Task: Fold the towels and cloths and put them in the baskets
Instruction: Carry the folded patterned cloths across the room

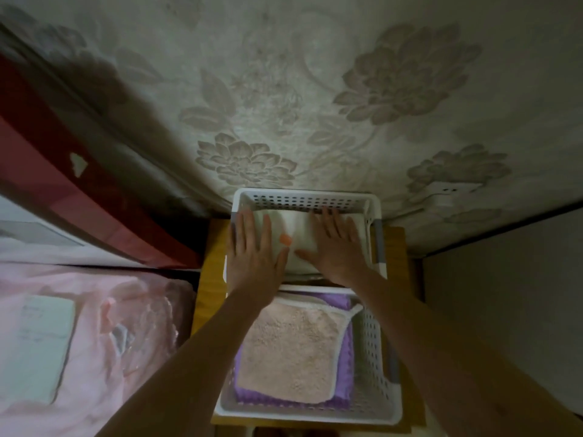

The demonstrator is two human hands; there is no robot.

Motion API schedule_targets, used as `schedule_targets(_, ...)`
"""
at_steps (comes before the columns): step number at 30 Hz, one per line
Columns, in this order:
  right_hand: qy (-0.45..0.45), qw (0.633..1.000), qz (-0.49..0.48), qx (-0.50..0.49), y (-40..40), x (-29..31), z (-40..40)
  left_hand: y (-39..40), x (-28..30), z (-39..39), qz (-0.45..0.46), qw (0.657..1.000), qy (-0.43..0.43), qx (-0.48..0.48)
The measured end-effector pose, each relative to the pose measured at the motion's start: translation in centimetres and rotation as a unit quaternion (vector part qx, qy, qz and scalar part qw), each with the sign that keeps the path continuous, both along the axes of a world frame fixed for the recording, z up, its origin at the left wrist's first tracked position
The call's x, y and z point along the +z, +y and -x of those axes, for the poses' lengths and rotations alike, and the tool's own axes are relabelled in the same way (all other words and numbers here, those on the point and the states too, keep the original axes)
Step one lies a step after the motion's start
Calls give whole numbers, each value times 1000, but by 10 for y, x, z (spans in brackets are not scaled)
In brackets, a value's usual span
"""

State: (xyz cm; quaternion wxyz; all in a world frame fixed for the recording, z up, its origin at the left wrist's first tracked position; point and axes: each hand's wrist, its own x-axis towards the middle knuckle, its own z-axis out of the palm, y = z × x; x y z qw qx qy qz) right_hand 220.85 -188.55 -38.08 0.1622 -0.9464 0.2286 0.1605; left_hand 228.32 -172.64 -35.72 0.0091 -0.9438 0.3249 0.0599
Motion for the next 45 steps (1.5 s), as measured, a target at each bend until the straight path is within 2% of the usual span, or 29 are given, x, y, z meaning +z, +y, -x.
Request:
schedule_targets(2,-40,996,-1,-85,7,7,8,-9,4,-2,12,1000,-4,0)
schedule_targets(8,-12,966,-108,-234,15,7,3,-9,-3,0,18,997,-4,78)
schedule_targets(12,1,949,-161,-272,8,-4,-2,-8,-4,0,37,997,4,73)
schedule_targets(17,14,942,-208,-264,-4,-9,-7,-1,-2,-5,49,997,11,62)
schedule_targets(21,29,954,-176,-240,-1,-1,4,5,-1,-12,82,995,25,49)
schedule_targets(24,110,954,-175,-219,11,9,18,6,0,-12,99,993,39,48)
schedule_targets(28,197,941,-194,-195,4,22,19,13,9,-11,148,982,103,52)
schedule_targets(30,162,965,-123,-163,5,33,11,20,15,-13,208,961,151,104)
schedule_targets(32,28,997,-5,-69,13,43,0,28,16,-15,276,927,209,145)
schedule_targets(33,-48,998,34,10,17,46,-8,31,15,-16,315,905,232,165)
schedule_targets(35,-117,980,52,155,27,42,-30,35,10,-17,368,864,265,217)
schedule_targets(37,-95,973,28,208,37,27,-51,34,5,-19,388,835,292,258)
schedule_targets(39,-64,977,14,202,45,8,-63,35,-1,-20,400,824,303,261)
schedule_targets(45,-71,980,54,180,54,-22,-67,35,-9,-22,388,849,268,238)
